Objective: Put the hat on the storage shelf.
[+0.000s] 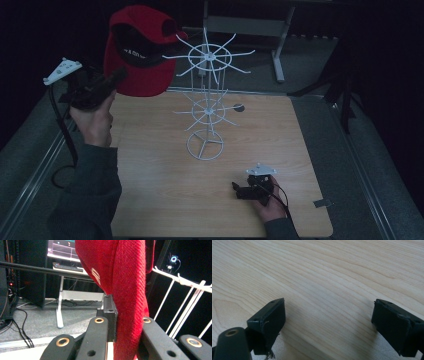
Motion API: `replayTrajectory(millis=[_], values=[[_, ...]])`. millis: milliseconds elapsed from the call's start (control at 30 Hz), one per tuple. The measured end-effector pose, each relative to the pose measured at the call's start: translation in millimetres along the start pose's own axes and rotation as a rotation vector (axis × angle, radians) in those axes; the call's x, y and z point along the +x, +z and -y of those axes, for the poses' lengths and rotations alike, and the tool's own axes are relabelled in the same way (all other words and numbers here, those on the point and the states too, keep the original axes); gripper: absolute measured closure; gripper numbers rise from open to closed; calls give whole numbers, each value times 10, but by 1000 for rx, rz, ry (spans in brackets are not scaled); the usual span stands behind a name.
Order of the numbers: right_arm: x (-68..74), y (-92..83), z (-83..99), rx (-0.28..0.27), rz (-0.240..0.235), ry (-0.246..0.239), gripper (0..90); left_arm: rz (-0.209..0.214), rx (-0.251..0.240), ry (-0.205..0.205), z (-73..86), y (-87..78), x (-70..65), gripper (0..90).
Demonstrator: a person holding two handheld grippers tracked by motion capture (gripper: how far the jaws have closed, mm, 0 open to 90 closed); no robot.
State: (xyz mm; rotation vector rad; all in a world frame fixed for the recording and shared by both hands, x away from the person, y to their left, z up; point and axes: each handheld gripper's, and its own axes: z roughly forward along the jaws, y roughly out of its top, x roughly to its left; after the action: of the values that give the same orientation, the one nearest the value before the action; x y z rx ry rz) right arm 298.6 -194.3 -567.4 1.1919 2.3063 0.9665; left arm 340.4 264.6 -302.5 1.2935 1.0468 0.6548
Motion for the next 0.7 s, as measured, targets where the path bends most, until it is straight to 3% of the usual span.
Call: replayTrajectory(millis=[333, 533, 700], values=[[0, 0, 0, -1, 0, 0, 117, 16, -31, -58, -7, 45, -9, 854], [0, 1, 0, 0, 0, 0, 117, 42, -38, -71, -11, 57, -18, 854], [0, 1, 0, -1, 0, 0, 117, 38, -45, -79, -28, 51, -11, 854]])
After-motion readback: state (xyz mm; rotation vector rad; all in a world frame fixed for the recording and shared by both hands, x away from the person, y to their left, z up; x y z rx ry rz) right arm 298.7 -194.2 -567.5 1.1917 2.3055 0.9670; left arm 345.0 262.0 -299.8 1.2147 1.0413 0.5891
